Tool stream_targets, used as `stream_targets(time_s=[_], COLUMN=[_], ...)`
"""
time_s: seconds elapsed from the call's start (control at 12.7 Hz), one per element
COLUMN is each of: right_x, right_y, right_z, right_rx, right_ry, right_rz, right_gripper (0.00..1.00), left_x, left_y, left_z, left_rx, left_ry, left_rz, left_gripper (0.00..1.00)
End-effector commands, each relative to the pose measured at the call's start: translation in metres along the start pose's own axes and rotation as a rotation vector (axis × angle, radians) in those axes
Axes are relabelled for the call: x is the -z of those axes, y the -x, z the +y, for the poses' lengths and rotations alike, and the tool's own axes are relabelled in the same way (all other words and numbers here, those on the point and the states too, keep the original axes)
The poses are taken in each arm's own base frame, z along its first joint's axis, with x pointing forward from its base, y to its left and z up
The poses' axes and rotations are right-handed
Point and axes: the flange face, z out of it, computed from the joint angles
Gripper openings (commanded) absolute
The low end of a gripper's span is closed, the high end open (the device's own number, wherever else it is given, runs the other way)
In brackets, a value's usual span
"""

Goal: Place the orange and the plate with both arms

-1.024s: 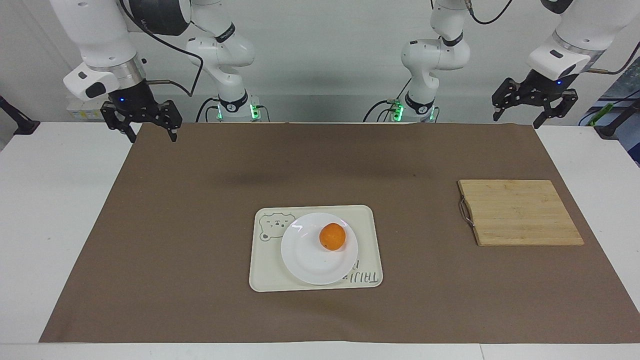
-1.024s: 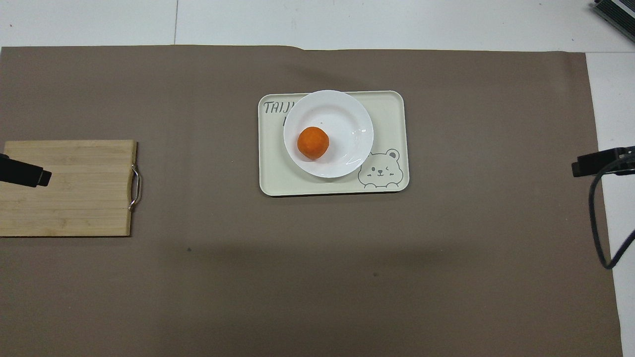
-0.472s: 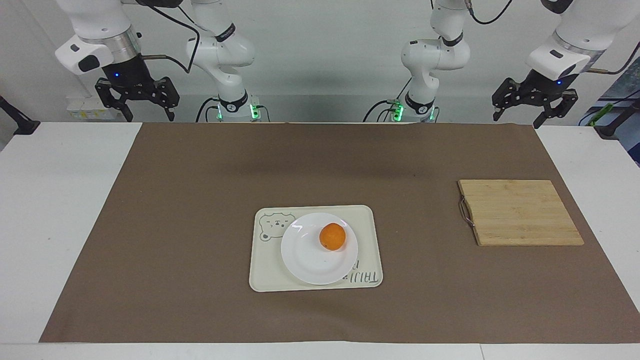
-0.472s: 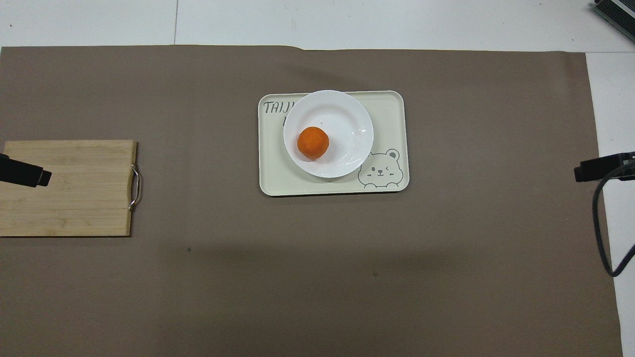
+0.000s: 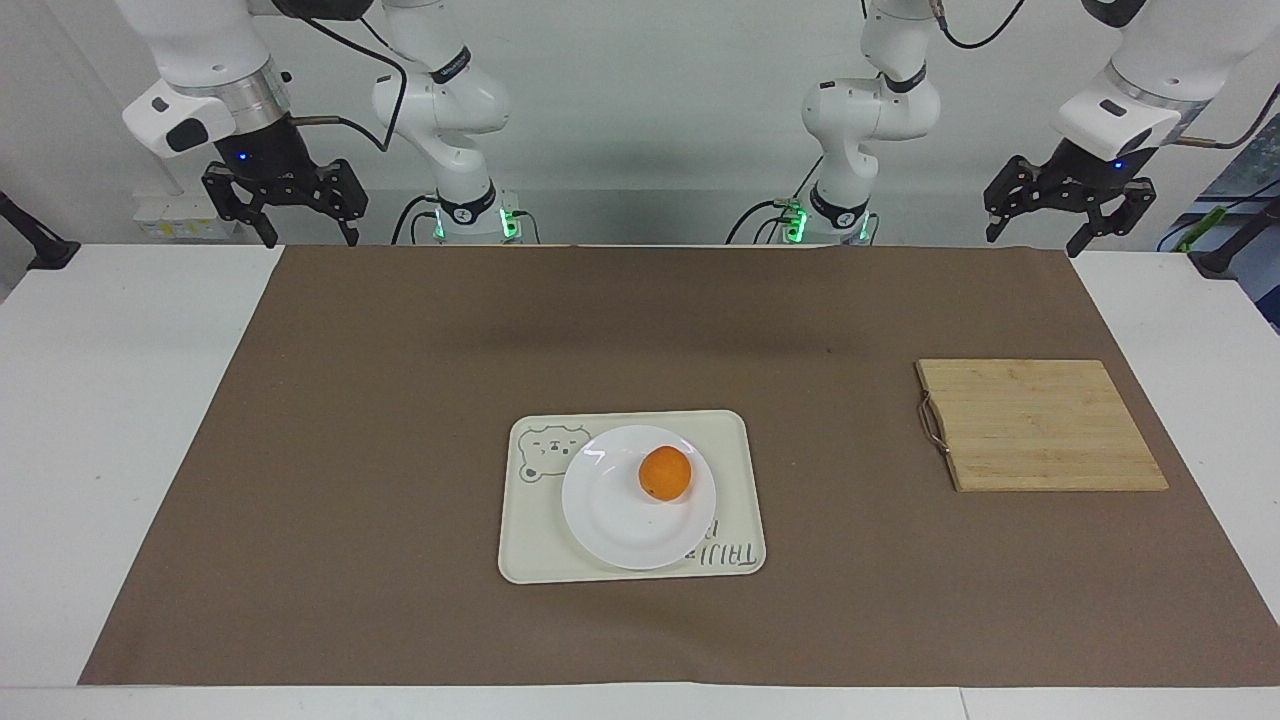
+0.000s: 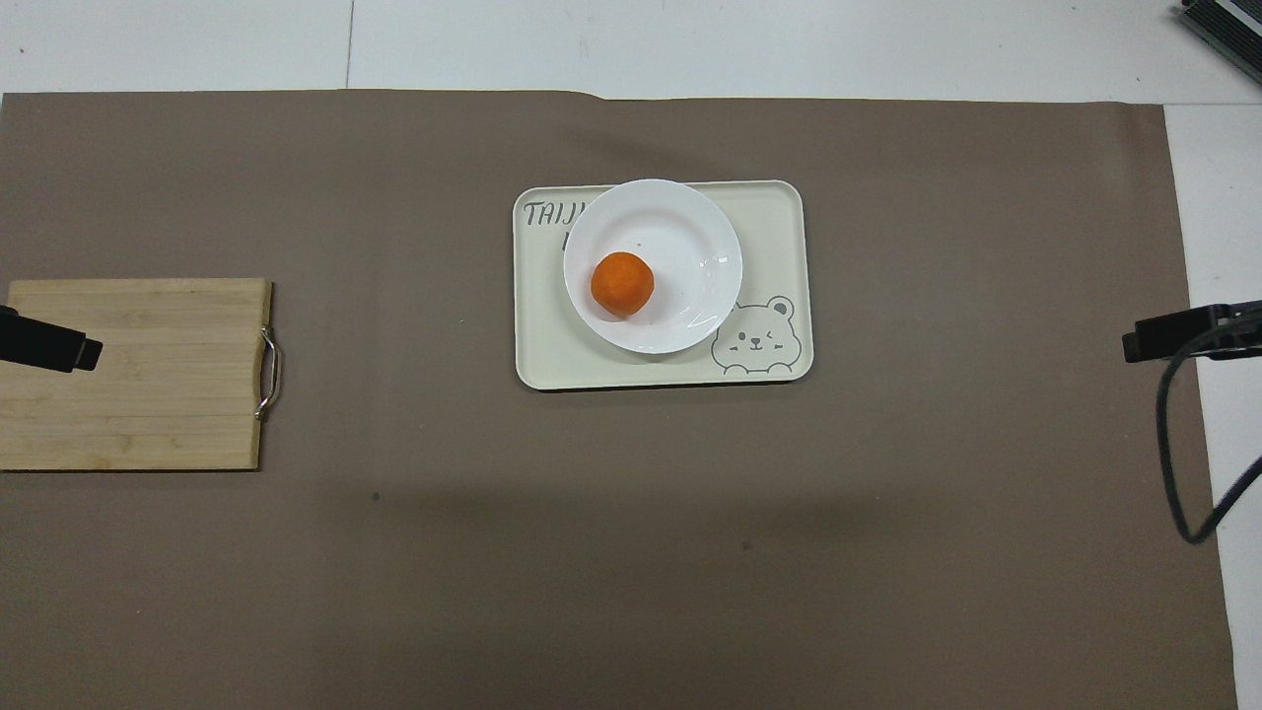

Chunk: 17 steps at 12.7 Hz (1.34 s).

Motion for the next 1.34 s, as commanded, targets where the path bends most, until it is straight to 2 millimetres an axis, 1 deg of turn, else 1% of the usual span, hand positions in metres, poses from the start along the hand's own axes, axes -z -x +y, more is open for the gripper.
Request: stream_targets(time_s=[0.0,0.47,0.79,0.87,1.1,1.26], right_x=[-0.002,0.000,0.000,0.004,0.003,-0.002], right_y=[0.009,0.008,0.004,0.004,-0.007,-0.011], right_z=[-0.003,-0.005,-0.004,-0.005,-0.005,-0.005], right_rx=[-0.025,-0.026,-0.032,-0.046,-0.067,-0.066], right_ry=[-0.021,-0.031,-0.032,-0.034,-0.035,-0.030], right_rz=[0.007,0.015,0.016,0.022,0.021,0.014], right_gripper=[1.00,1.00,1.00,1.00,1.00,1.00], left_x=[0.006,0.006,0.006,0.006,0.006,0.006], left_y=[0.004,0.004,0.004,0.004,0.004,0.004], left_z=[-0.001,-0.001,-0.001,-0.001,-0.001,-0.001], left_rx=[-0.001,-0.001,-0.001,-0.001,-0.003,-0.001], left_ry=[0.005,0.005,0.005,0.005,0.005,0.004], left_rz=[-0.003,-0.003,-0.003,-0.003,-0.003,-0.002], left_gripper=[1.00,1.00,1.00,1.00,1.00,1.00])
